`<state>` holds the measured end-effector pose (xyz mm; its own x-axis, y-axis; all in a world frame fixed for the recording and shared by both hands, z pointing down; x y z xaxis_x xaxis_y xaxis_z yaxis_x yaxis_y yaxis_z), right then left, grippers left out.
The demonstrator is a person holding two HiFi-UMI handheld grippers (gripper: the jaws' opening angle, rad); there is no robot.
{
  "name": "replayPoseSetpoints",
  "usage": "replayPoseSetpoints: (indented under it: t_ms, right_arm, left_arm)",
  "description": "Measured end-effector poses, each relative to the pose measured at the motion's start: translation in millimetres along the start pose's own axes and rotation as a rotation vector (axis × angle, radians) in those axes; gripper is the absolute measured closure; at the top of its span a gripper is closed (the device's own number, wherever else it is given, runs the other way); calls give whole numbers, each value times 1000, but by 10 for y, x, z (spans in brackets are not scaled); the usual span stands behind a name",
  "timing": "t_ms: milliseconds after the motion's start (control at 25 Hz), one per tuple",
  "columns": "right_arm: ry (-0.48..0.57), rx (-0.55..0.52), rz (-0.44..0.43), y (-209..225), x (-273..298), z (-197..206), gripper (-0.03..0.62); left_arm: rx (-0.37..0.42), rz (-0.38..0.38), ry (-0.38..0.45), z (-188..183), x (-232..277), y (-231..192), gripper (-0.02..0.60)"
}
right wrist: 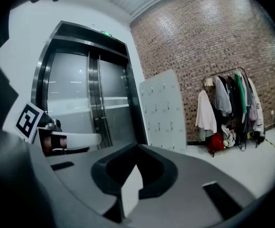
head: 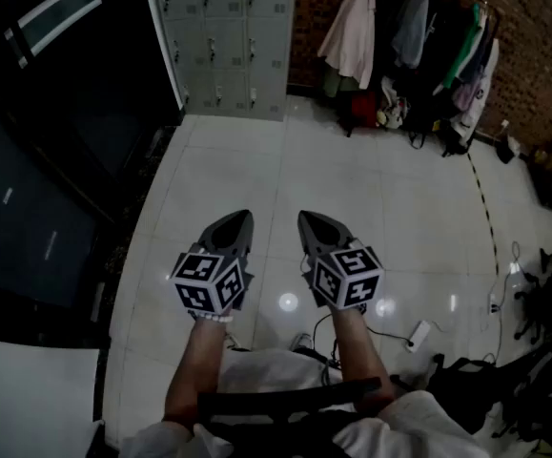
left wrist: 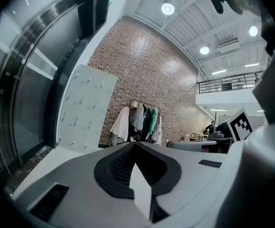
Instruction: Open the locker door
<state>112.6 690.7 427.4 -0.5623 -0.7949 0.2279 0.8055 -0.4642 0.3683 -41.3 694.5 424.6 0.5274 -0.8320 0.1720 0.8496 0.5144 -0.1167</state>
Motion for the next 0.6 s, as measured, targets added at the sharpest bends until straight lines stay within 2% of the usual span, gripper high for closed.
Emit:
replayPoseSetpoints:
  t_ms: [600]
  right_arm:
    - [-10, -7, -63, 840, -378, -120, 583]
  left_arm:
    - [-8, -65, 13, -8, 535, 674, 589]
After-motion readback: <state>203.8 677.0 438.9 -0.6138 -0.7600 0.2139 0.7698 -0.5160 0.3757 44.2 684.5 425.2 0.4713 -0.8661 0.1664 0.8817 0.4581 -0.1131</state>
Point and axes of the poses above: the fingertips, and each gripper's own axes: x forward along the fingers, y to its right, z out of its underside, the point moved 5 cm from there along -x, backward along the fingers, and after that the axes turned 10 degrees about x, right-handed, at the moved point
